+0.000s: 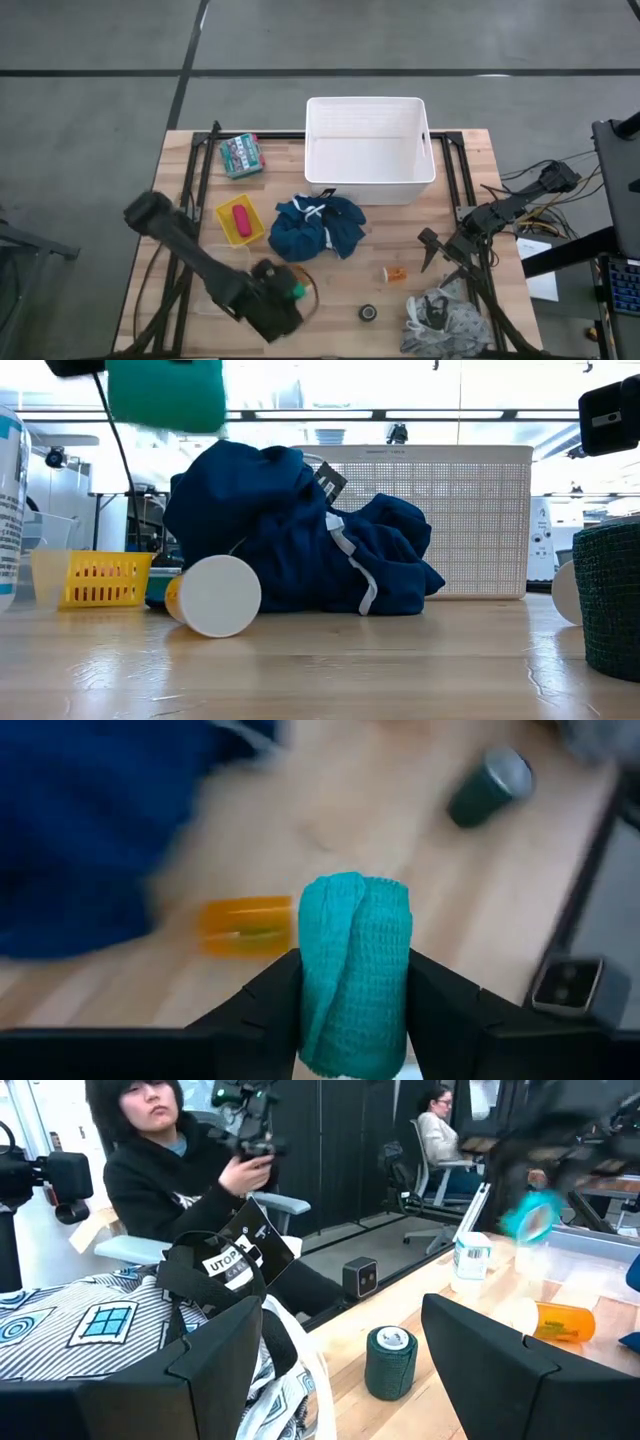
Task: Pick & place medical supplies in basket/bin
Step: Put the blue bandage into the yellow bin
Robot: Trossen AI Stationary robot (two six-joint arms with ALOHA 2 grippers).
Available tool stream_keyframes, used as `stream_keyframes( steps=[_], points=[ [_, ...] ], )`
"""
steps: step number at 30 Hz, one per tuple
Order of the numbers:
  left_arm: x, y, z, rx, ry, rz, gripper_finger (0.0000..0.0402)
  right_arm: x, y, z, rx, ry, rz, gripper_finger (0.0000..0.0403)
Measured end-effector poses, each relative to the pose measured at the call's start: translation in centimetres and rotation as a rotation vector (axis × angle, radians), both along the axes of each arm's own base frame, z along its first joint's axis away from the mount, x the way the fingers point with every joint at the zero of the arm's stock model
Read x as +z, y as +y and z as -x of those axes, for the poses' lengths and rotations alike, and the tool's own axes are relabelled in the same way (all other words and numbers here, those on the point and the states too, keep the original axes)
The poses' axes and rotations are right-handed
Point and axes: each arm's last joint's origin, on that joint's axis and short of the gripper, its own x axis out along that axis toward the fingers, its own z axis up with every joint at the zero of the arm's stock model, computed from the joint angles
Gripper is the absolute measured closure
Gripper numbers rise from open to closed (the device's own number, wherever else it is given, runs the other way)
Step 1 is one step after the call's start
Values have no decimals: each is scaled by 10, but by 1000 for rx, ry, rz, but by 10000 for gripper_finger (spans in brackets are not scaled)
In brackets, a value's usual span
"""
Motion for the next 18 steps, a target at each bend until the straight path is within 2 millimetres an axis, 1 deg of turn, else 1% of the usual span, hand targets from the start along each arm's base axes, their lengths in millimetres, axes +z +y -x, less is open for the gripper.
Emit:
stream_keyframes(
  steps=[3, 9, 15, 18],
  points=[
    [23, 21, 15, 176, -6, 68, 248, 0, 0, 0, 1, 0, 0, 131],
    [51, 53, 50, 434, -27, 167, 248, 0, 0, 0, 1, 0, 0, 131],
    [61, 80, 79, 635, -51, 240, 248, 0, 0, 0, 0, 0, 0, 131],
    [57, 93, 93, 681, -30, 215, 248, 0, 0, 0, 1, 1, 0, 131]
  ],
)
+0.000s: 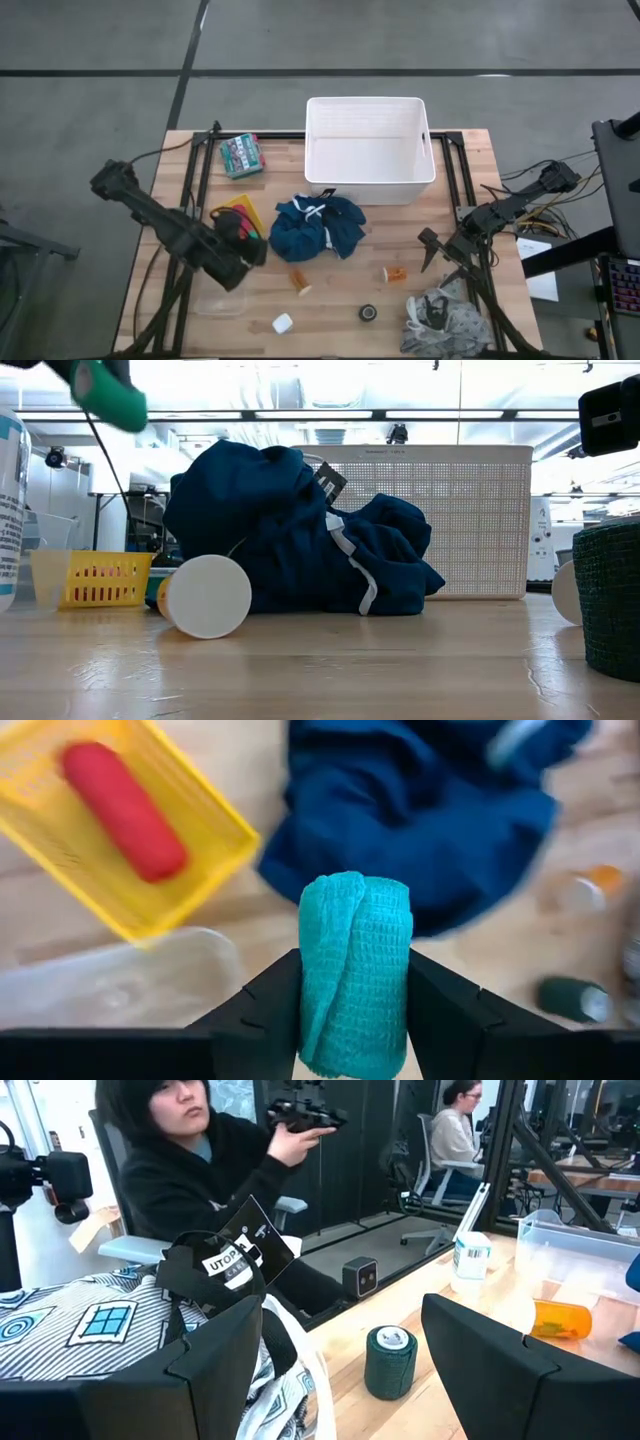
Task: Pick & place medical supplies in basket/bin
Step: Put the blue bandage into the yellow bin
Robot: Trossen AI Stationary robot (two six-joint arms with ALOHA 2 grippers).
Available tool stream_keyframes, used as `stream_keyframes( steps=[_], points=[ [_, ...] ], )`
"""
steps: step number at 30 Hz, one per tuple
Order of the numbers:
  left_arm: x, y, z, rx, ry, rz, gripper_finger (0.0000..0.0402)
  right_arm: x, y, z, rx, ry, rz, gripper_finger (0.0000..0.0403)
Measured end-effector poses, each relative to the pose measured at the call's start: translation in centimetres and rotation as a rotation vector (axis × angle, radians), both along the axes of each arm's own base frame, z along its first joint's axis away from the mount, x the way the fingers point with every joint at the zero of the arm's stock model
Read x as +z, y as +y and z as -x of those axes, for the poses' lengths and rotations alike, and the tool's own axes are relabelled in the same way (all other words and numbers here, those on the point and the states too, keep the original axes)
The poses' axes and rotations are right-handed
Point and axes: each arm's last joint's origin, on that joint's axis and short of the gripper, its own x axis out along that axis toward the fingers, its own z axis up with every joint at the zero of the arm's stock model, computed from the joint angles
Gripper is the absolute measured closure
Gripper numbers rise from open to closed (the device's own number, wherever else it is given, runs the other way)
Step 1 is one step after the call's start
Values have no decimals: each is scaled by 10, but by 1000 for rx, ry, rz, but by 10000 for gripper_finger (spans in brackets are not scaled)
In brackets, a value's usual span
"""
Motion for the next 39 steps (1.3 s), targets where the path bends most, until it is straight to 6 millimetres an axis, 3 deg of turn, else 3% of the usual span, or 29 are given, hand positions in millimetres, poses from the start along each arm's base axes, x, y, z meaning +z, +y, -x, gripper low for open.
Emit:
stream_keyframes(
  steps=[9, 15, 21, 33, 39],
  points=[
    [-21, 52, 29, 209, 50, 56, 248, 0, 0, 0, 0, 0, 0, 131],
    [-42, 74, 39, 238, 121, 65, 248, 0, 0, 0, 0, 0, 0, 131],
    [-60, 87, 41, 204, 186, 14, 248, 0, 0, 0, 0, 0, 0, 131],
    [-99, 99, 51, 561, 207, 122, 248, 0, 0, 0, 0, 0, 0, 131],
    [-109, 108, 53, 608, 222, 128, 248, 0, 0, 0, 0, 0, 0, 131]
  ],
)
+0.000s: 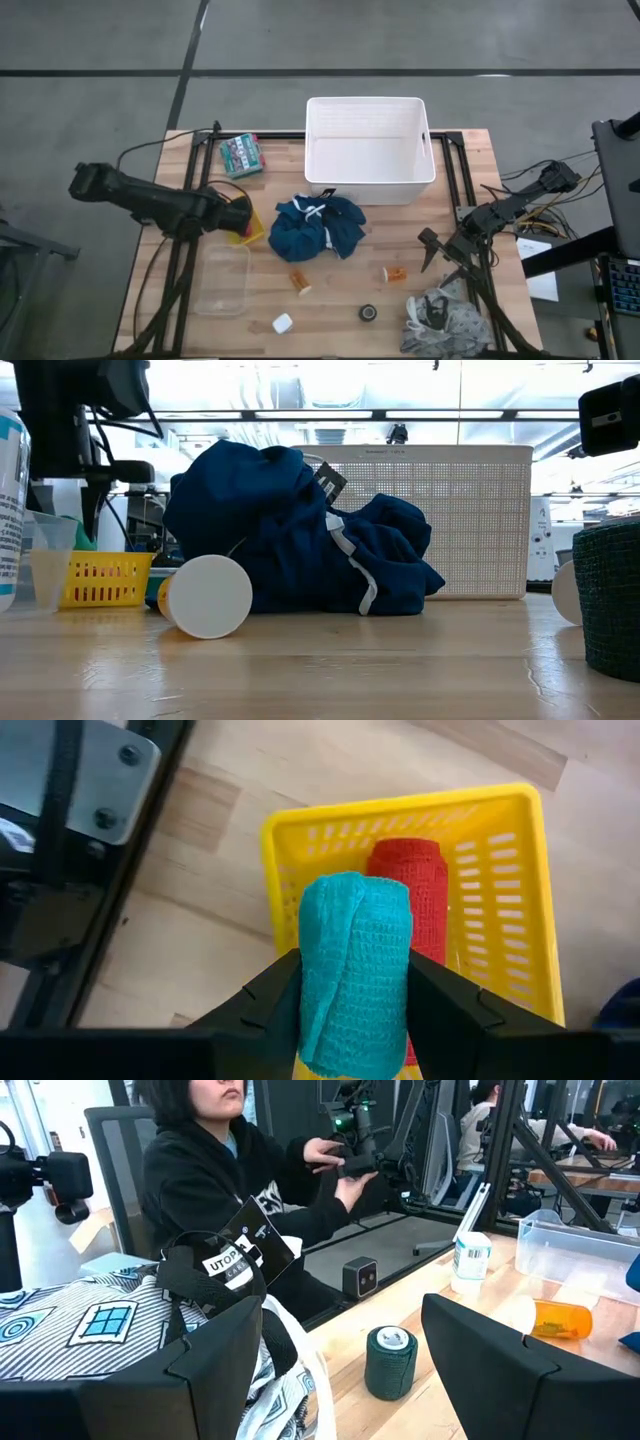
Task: Pick & place medical supplies in basket/bin
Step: Put the blue bandage into the yellow bin
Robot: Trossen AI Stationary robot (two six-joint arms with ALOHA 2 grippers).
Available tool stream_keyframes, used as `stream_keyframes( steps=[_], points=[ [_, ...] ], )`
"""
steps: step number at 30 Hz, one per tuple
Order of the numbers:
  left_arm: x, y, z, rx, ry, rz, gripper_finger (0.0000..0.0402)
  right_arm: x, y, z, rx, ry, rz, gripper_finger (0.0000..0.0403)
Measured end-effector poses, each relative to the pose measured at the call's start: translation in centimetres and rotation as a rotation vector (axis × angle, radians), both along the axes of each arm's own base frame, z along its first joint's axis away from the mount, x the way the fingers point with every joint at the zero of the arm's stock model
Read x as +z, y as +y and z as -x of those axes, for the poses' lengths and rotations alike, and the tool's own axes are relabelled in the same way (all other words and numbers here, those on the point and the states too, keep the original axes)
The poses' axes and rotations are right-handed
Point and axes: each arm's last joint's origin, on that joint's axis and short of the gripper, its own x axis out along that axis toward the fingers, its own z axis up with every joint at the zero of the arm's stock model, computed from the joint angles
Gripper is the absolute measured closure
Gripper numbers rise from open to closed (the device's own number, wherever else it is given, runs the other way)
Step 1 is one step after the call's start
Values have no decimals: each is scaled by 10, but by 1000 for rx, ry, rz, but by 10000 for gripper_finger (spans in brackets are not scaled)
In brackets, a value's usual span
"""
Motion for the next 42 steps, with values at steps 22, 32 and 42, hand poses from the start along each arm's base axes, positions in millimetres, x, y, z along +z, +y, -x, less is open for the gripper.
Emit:
stream_keyframes(
  steps=[22, 32, 42],
  points=[
    [-17, 15, -13, 31, 72, 49, 248, 0, 0, 0, 0, -1, 0, 131],
    [-24, 15, -19, 33, 88, 66, 248, 0, 0, 0, 0, -1, 0, 131],
    [-24, 15, -21, -17, 78, 76, 219, 0, 0, 0, 0, -1, -1, 131]
  ],
)
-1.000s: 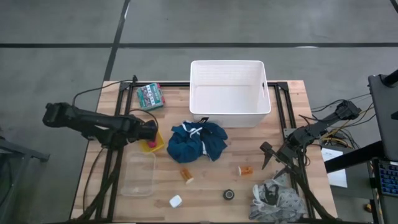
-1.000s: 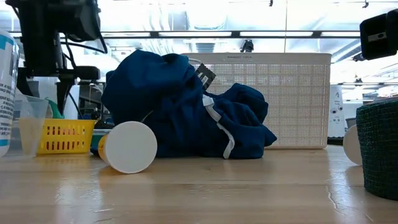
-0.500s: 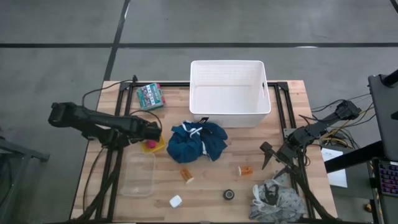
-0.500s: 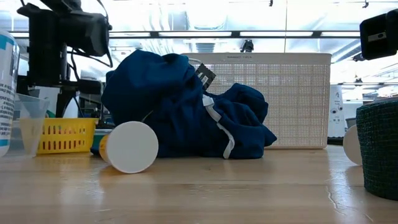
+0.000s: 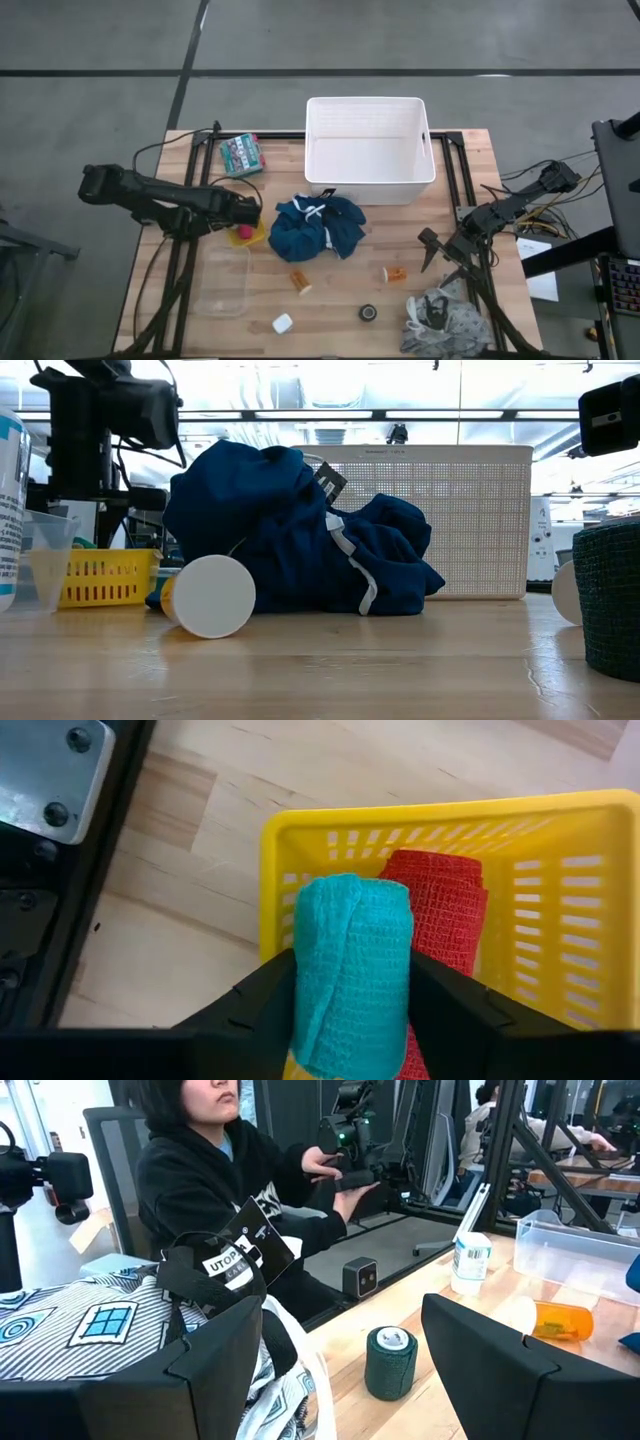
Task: Pick & place medical supplies in basket/bin
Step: Put the blue bandage into the yellow bin, then put the black bandage into the yellow bin
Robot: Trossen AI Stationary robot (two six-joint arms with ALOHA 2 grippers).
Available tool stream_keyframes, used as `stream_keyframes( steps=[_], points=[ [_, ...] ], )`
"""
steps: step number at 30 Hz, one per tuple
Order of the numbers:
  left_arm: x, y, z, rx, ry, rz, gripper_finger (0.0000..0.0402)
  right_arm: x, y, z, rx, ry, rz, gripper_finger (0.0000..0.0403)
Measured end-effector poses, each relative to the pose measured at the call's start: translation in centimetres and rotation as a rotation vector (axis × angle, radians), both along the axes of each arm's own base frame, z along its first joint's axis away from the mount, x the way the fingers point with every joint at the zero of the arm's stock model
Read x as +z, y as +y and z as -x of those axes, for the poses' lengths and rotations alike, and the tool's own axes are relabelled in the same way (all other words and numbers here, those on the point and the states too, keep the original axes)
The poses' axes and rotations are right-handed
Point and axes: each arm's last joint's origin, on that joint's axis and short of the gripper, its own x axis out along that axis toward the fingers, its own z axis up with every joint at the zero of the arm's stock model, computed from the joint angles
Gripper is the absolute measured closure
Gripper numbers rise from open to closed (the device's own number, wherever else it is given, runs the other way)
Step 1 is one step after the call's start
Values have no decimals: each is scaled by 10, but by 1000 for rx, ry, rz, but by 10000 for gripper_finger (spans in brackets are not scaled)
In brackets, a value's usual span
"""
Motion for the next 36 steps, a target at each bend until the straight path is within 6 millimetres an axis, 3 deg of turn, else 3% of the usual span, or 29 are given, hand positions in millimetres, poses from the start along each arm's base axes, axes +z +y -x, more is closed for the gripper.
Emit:
stream_keyframes(
  steps=[9, 26, 31, 36],
  points=[
    [1, 0, -2, -22, -12, 12, 157, 0, 0, 0, 0, 0, 0, 131],
    [39, 1, -14, -115, -13, -56, 163, 0, 0, 0, 0, 0, 0, 131],
    [53, 2, -22, -206, -38, -116, 163, 0, 0, 0, 0, 0, 0, 131],
    [64, 4, -31, -416, -40, -259, 163, 0, 0, 0, 0, 0, 0, 131]
  ],
)
